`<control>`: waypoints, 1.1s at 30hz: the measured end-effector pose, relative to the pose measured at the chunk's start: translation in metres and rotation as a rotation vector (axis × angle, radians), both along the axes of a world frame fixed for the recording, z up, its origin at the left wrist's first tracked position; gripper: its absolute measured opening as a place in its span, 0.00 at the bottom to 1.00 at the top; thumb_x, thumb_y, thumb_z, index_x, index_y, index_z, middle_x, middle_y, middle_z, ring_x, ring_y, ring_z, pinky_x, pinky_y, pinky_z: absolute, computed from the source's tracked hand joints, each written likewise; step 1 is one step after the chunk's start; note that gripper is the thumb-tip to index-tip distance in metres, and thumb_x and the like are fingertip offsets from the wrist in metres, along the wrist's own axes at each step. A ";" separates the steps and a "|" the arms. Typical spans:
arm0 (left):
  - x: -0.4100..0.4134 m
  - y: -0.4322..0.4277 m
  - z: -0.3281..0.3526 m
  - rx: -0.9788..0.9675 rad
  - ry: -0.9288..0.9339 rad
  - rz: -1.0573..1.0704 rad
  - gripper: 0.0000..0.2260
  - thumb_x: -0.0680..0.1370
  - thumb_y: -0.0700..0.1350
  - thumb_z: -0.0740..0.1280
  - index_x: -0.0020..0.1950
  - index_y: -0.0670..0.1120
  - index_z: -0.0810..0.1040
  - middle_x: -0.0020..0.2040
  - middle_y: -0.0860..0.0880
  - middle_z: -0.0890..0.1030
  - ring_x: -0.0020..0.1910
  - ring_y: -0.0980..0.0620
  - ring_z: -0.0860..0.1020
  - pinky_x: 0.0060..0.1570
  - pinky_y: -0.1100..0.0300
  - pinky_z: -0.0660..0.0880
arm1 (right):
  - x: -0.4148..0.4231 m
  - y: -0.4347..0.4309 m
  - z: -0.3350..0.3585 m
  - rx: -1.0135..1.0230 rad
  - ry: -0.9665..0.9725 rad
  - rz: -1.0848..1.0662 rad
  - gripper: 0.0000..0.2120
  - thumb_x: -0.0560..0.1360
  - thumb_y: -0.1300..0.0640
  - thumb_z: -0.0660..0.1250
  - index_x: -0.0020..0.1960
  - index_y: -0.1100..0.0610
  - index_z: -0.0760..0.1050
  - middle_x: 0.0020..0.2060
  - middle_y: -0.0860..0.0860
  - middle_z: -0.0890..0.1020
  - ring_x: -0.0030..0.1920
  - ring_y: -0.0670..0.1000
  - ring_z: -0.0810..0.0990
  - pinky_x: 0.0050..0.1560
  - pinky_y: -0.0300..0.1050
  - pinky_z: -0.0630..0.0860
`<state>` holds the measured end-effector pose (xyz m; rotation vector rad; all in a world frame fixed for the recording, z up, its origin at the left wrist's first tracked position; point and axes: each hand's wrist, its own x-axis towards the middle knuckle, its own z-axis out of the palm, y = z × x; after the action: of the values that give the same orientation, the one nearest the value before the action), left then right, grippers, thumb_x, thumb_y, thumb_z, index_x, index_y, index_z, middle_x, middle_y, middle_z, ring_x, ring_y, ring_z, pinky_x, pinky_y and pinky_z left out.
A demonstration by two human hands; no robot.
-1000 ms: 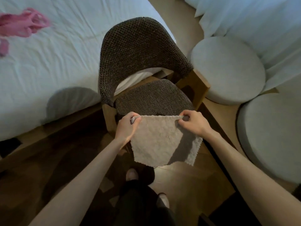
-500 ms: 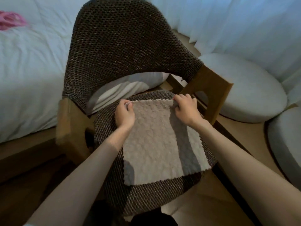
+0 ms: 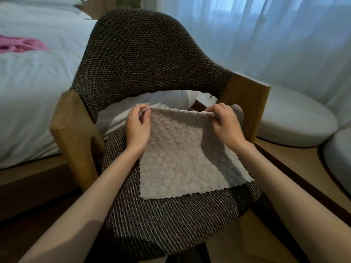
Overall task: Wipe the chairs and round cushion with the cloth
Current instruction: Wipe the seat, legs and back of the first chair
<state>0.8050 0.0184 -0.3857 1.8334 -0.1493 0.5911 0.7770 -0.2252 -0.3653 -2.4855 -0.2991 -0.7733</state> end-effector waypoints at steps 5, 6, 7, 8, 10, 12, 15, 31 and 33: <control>-0.045 0.012 -0.006 0.133 -0.057 -0.154 0.05 0.82 0.45 0.61 0.51 0.45 0.75 0.48 0.46 0.77 0.50 0.51 0.75 0.50 0.60 0.70 | -0.048 -0.008 -0.001 0.001 0.066 0.088 0.11 0.71 0.66 0.63 0.47 0.52 0.76 0.41 0.47 0.77 0.44 0.46 0.69 0.42 0.44 0.66; -0.055 0.014 -0.009 0.152 -0.073 -0.186 0.06 0.82 0.46 0.60 0.49 0.46 0.75 0.46 0.48 0.78 0.48 0.54 0.75 0.49 0.60 0.70 | -0.057 -0.011 -0.003 -0.012 0.097 0.107 0.09 0.71 0.63 0.63 0.46 0.51 0.75 0.40 0.46 0.77 0.43 0.46 0.69 0.41 0.44 0.66; -0.065 0.016 -0.012 0.168 -0.085 -0.216 0.09 0.81 0.47 0.60 0.45 0.47 0.75 0.42 0.51 0.77 0.44 0.58 0.75 0.45 0.64 0.70 | -0.065 -0.014 -0.006 -0.040 0.138 0.118 0.07 0.71 0.61 0.64 0.45 0.50 0.75 0.39 0.44 0.76 0.43 0.46 0.68 0.40 0.44 0.66; -0.074 0.018 -0.016 0.187 -0.085 -0.232 0.12 0.81 0.49 0.58 0.40 0.49 0.74 0.36 0.54 0.75 0.38 0.62 0.73 0.39 0.67 0.68 | -0.073 -0.018 -0.010 -0.083 0.191 0.114 0.06 0.72 0.58 0.64 0.46 0.50 0.77 0.40 0.43 0.77 0.44 0.46 0.68 0.40 0.46 0.68; -0.090 0.021 -0.024 0.235 -0.043 -0.228 0.19 0.80 0.53 0.56 0.31 0.47 0.68 0.29 0.54 0.68 0.30 0.60 0.68 0.32 0.65 0.63 | -0.085 -0.023 -0.018 -0.200 0.306 0.095 0.11 0.71 0.51 0.61 0.49 0.49 0.80 0.46 0.40 0.80 0.47 0.45 0.67 0.41 0.48 0.72; -0.099 0.023 -0.031 0.300 0.022 -0.240 0.23 0.80 0.53 0.57 0.28 0.43 0.68 0.29 0.51 0.70 0.30 0.58 0.69 0.34 0.60 0.65 | -0.095 -0.027 -0.024 -0.301 0.432 0.104 0.17 0.71 0.45 0.57 0.52 0.46 0.81 0.53 0.38 0.80 0.52 0.45 0.69 0.45 0.48 0.74; -0.105 0.024 -0.036 0.384 0.030 -0.256 0.20 0.79 0.47 0.65 0.27 0.44 0.78 0.47 0.50 0.77 0.46 0.54 0.75 0.51 0.59 0.70 | -0.102 -0.026 -0.026 -0.321 0.459 0.073 0.24 0.72 0.34 0.52 0.53 0.42 0.81 0.58 0.36 0.78 0.57 0.43 0.71 0.57 0.50 0.69; -0.058 0.027 -0.047 0.635 0.302 -0.047 0.16 0.82 0.46 0.56 0.69 0.48 0.73 0.71 0.45 0.70 0.70 0.47 0.67 0.71 0.48 0.61 | -0.074 0.058 -0.071 -0.566 0.420 0.202 0.26 0.74 0.28 0.42 0.71 0.28 0.54 0.71 0.46 0.63 0.66 0.55 0.61 0.64 0.62 0.58; -0.052 0.024 -0.046 0.619 0.312 -0.044 0.16 0.82 0.46 0.56 0.69 0.47 0.73 0.70 0.45 0.72 0.69 0.48 0.68 0.70 0.48 0.62 | -0.068 0.057 -0.069 -0.562 0.388 0.219 0.26 0.75 0.30 0.42 0.71 0.29 0.57 0.63 0.47 0.67 0.58 0.51 0.65 0.57 0.55 0.63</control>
<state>0.7527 0.0429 -0.4315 2.4882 -0.1744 0.2258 0.7090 -0.1683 -0.4341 -2.9749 -0.7080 -0.1077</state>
